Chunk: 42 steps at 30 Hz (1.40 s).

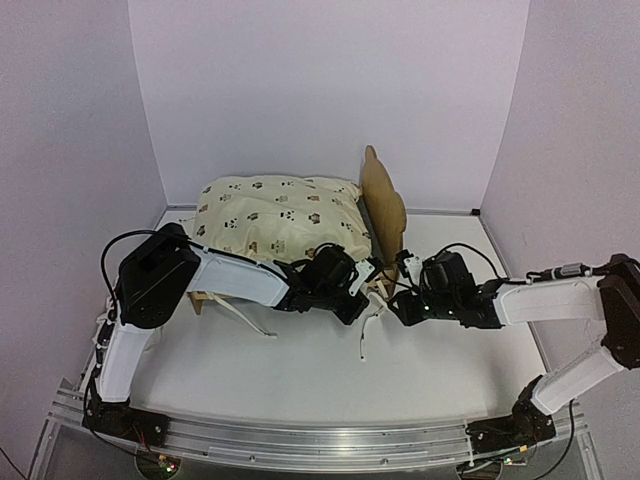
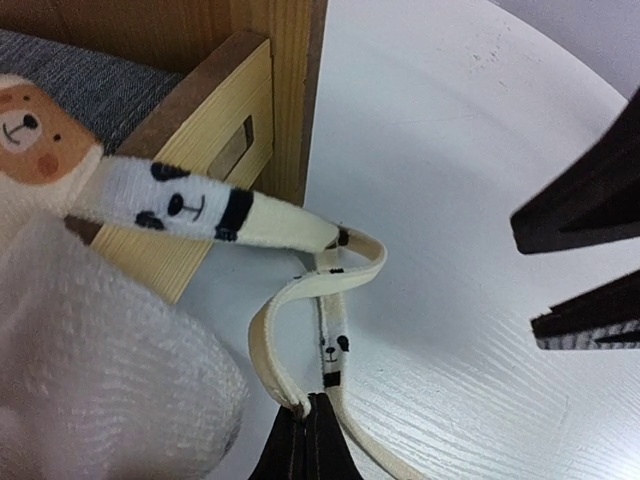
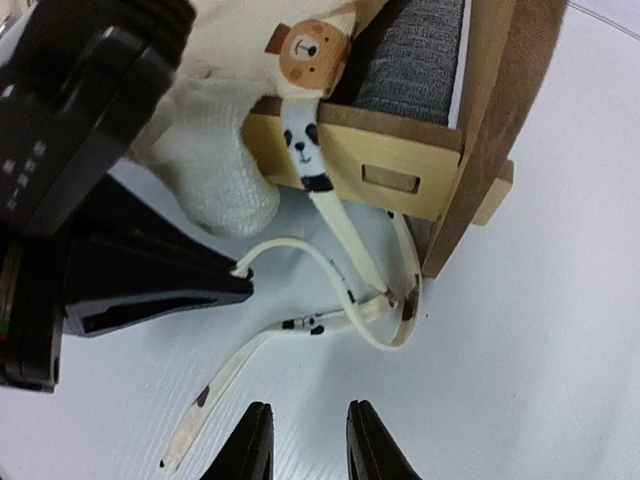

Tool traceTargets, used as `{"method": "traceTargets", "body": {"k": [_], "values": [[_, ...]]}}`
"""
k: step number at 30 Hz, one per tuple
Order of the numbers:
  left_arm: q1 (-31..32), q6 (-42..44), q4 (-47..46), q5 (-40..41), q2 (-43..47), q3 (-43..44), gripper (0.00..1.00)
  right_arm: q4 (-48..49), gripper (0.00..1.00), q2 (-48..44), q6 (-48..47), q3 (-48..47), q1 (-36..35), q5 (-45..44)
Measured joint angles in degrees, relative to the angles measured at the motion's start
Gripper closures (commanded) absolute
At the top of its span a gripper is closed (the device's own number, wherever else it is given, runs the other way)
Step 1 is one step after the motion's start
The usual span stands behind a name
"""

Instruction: Set up the pet bed

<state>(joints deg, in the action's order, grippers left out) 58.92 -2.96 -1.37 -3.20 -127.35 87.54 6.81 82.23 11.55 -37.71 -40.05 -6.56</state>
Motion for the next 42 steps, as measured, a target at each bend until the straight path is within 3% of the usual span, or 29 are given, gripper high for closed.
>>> {"method": "traceTargets", "body": {"k": [5,15,27,34,36,42], "values": [[0.0,-0.1,0.0,0.6,1.6,-3.2,1.0,-0.1,0.64,5.9,-1.1,-4.8,0.0,-3.3],[0.0,-0.9,-0.2,0.9,3.1,-5.3,1.0,2.9,0.62,14.5,-2.9,-9.5,0.0,-4.8],[0.0,-1.6,-0.3,0.3,3.8,-7.4,1.0,11.4,0.72,17.9,-7.5,-8.7,0.1,-6.6],[0.0,-1.8,-0.8,0.3,4.4,-7.7,1.0,17.0,0.56,19.2,-8.9,-7.5,0.3,-8.6],[-0.1,-1.9,-1.0,0.3,4.8,-8.1,1.0,17.8,0.6,20.0,-8.9,-7.3,0.2,-9.0],[-0.1,-2.1,-1.2,0.2,5.1,-8.4,1.0,20.8,0.95,21.9,-9.0,-6.8,0.3,-9.5]]}}
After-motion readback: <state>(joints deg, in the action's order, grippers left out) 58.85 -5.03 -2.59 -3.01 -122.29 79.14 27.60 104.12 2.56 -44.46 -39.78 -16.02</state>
